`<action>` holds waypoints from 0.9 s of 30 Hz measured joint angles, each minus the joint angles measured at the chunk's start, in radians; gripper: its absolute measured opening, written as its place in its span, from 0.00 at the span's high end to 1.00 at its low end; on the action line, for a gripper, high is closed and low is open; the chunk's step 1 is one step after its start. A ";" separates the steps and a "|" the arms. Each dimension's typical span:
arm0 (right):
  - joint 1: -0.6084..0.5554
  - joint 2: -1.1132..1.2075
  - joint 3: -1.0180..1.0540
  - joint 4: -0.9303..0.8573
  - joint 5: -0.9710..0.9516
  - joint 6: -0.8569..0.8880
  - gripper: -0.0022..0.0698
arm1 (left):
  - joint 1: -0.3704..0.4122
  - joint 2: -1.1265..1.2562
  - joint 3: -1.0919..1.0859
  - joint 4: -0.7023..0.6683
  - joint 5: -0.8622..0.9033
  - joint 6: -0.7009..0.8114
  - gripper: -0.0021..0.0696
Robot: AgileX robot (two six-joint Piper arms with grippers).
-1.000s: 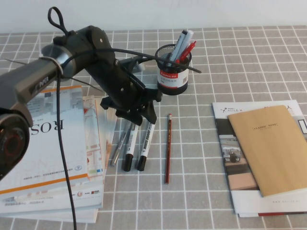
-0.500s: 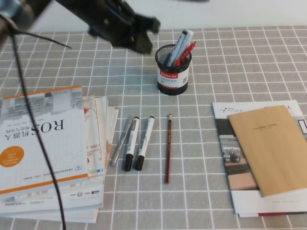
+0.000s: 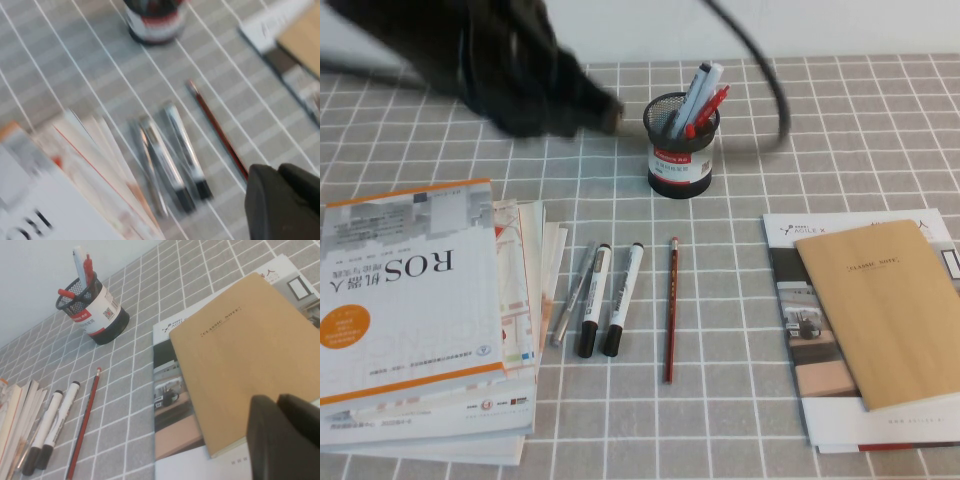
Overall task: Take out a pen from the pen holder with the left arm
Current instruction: 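Take a marker out of the pen holder and lay it on the table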
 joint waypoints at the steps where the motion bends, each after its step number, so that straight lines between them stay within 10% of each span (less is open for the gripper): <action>1: 0.000 0.000 0.000 0.000 0.000 0.000 0.99 | -0.020 -0.032 0.061 0.006 -0.018 -0.018 0.97; 11: 0.000 0.000 0.000 0.000 0.000 0.000 0.99 | -0.153 -0.357 0.600 0.080 -0.292 -0.231 0.97; 27: 0.000 0.000 0.000 0.000 0.000 0.000 0.99 | -0.158 -1.026 0.975 0.115 -0.379 -0.271 0.97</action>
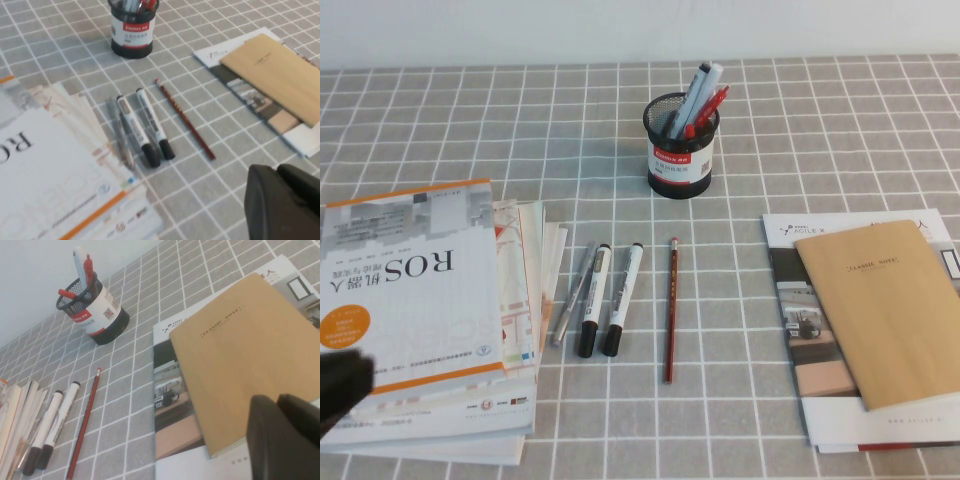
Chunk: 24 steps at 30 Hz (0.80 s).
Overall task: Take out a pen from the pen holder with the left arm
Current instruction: 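Take a marker out of the pen holder and lay it on the table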
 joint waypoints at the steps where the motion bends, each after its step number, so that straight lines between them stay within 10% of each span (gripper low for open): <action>1: 0.000 0.000 0.000 0.000 0.000 0.000 0.99 | 0.000 -0.024 0.004 0.000 0.022 0.000 0.97; 16: 0.000 0.000 0.000 0.000 0.000 0.000 0.99 | 0.009 -0.113 0.058 0.056 0.226 0.000 0.97; 24: 0.000 0.000 0.000 0.000 0.000 0.000 0.99 | 0.310 -0.301 0.336 0.086 -0.027 0.002 0.97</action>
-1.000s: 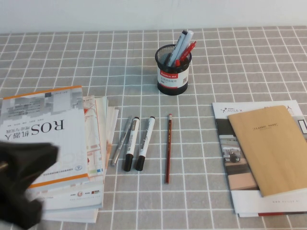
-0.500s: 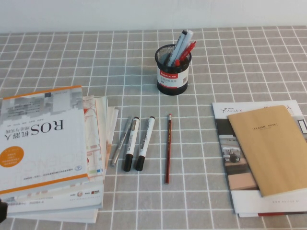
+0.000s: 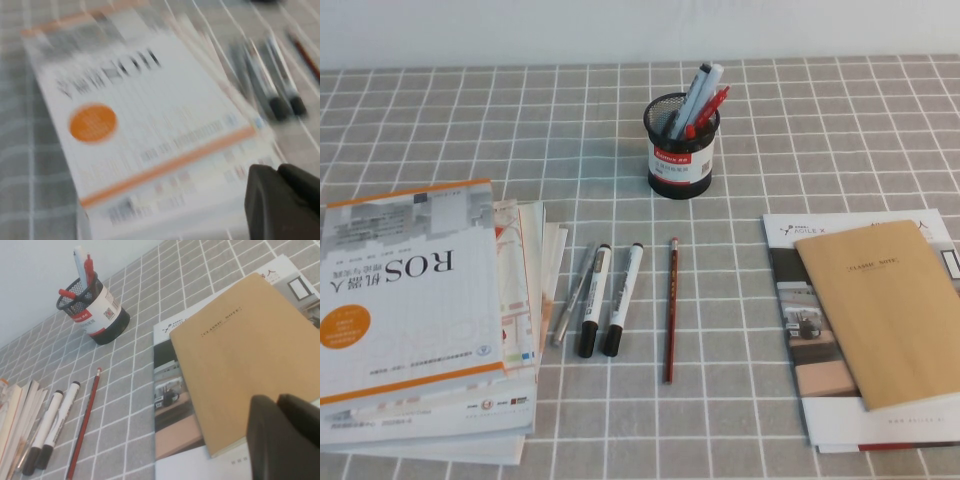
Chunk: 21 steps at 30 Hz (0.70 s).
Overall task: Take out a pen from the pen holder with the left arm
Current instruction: 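Take a marker out of the pen holder and lay it on the table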
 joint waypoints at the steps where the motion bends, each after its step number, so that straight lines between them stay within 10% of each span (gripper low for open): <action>1: 0.000 0.000 0.000 0.000 0.000 0.000 0.99 | 0.060 -0.040 0.042 -0.005 -0.083 0.004 0.97; 10: 0.000 0.000 0.000 0.002 0.000 0.000 0.99 | 0.411 -0.206 0.357 -0.133 -0.762 0.201 0.97; 21: 0.000 0.000 0.000 0.002 0.000 0.000 0.99 | 0.434 -0.209 0.454 -0.235 -0.622 0.218 0.97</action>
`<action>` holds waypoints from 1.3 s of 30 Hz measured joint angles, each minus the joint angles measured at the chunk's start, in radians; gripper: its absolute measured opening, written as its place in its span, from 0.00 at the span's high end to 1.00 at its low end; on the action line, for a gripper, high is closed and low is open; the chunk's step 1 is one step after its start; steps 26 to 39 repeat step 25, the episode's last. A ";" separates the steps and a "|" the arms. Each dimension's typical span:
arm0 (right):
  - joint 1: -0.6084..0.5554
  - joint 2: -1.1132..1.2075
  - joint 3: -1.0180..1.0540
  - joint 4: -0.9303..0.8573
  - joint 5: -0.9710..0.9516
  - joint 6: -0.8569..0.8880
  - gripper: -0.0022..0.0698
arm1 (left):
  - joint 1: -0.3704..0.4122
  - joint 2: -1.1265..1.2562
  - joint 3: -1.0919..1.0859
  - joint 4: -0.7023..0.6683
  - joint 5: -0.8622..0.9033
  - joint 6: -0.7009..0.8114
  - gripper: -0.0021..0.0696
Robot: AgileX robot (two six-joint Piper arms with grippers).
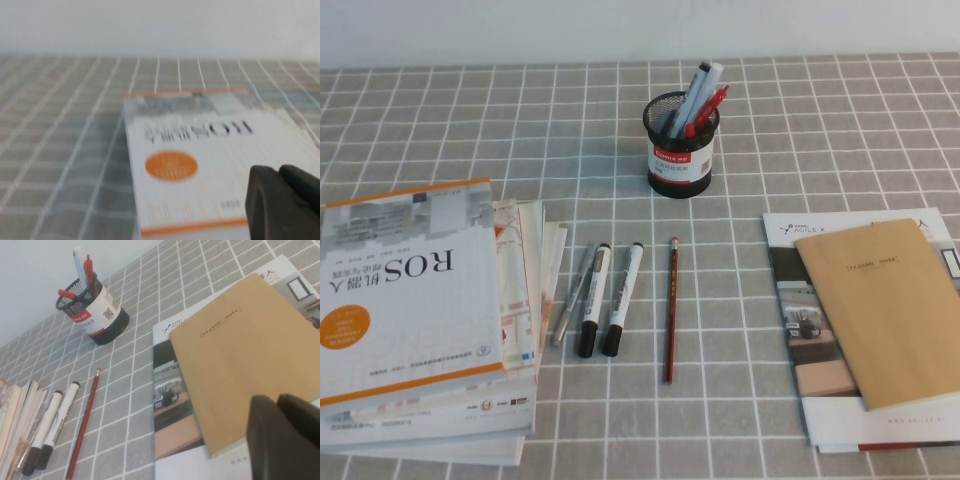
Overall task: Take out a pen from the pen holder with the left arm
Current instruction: 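Take a marker out of the pen holder and lay it on the table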
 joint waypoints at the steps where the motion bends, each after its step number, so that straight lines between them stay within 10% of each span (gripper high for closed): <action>1: 0.000 0.000 0.000 0.000 0.000 0.000 0.99 | 0.000 0.000 0.000 -0.020 0.035 0.000 0.97; 39: 0.000 0.000 0.000 0.000 0.000 0.000 0.99 | 0.000 0.000 0.000 -0.058 0.162 0.000 0.97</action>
